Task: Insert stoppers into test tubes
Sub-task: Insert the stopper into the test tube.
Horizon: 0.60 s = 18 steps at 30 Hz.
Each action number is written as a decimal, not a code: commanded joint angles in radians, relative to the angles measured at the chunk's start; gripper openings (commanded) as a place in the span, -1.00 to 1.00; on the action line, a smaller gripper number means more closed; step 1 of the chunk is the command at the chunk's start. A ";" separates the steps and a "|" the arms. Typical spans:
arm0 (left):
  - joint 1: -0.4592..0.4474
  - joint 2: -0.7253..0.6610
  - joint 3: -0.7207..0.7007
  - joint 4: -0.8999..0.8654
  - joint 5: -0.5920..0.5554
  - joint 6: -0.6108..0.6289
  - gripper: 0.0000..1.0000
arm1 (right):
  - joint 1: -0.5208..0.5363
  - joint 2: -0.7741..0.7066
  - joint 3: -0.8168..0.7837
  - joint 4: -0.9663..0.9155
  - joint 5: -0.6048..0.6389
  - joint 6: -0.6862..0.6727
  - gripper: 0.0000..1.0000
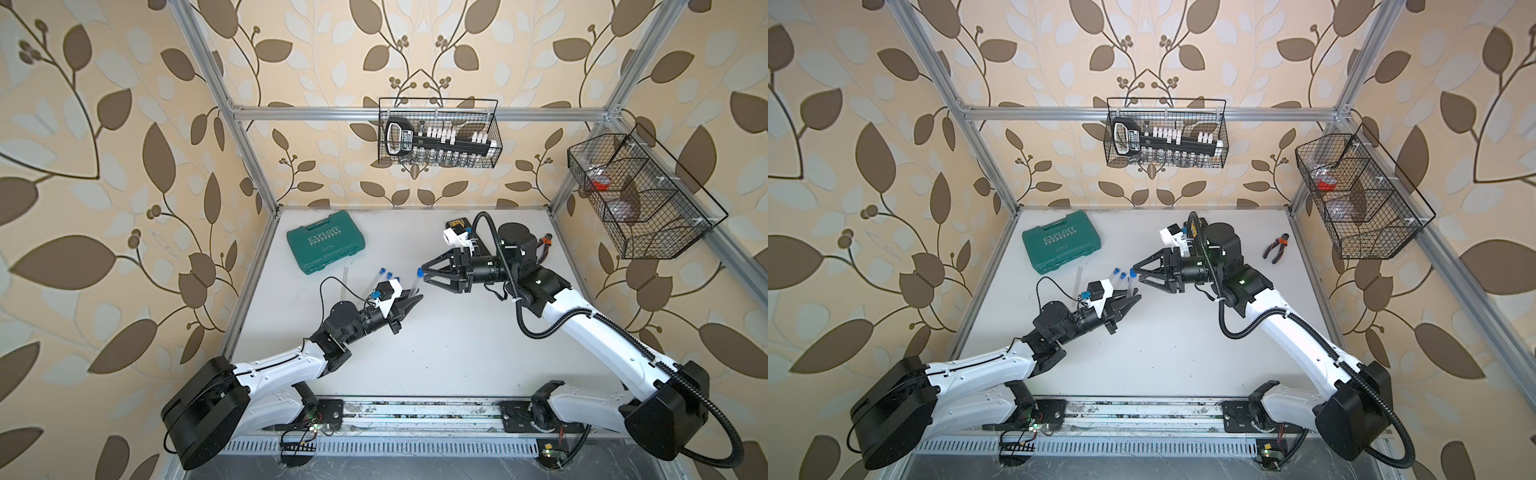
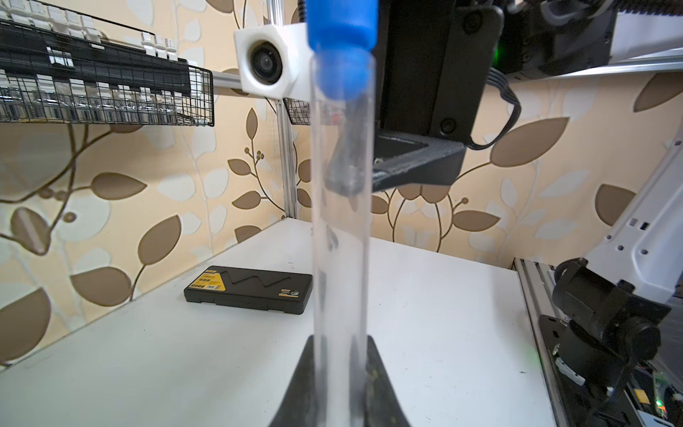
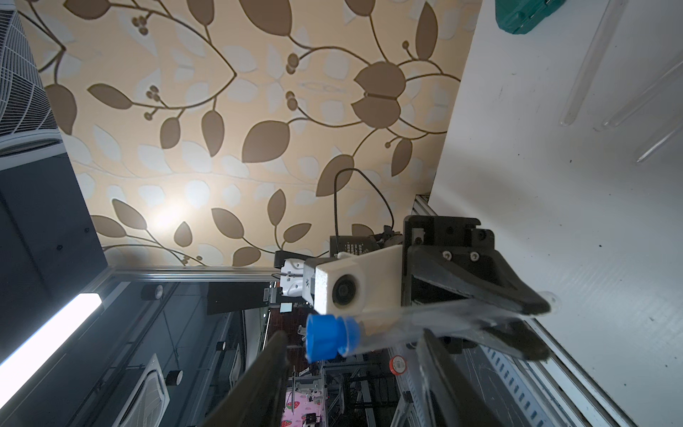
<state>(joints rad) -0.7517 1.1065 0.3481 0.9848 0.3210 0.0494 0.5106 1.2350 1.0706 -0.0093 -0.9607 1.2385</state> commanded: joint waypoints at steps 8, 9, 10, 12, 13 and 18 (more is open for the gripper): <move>0.004 -0.014 0.051 0.055 0.062 0.005 -1.00 | 0.005 0.011 -0.008 0.032 -0.002 0.014 0.01; 0.004 -0.015 0.051 0.054 0.064 0.005 -1.00 | 0.005 0.011 -0.010 0.029 -0.001 0.013 0.00; 0.004 -0.017 0.049 0.055 0.066 0.006 -1.00 | 0.006 0.010 -0.013 0.029 -0.001 0.013 0.00; 0.004 -0.020 0.050 0.054 0.068 0.007 -1.00 | 0.006 0.009 -0.021 0.024 0.005 0.013 -0.01; 0.004 -0.022 0.049 0.054 0.070 0.006 -1.00 | 0.006 0.012 -0.024 0.019 0.006 0.013 -0.02; 0.004 -0.034 0.052 0.049 0.075 0.004 -1.00 | 0.006 0.016 -0.034 -0.005 0.020 0.007 -0.07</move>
<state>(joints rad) -0.7513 1.1061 0.3576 0.9871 0.3668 0.0494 0.5106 1.2396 1.0657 0.0013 -0.9588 1.2423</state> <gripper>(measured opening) 0.159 0.470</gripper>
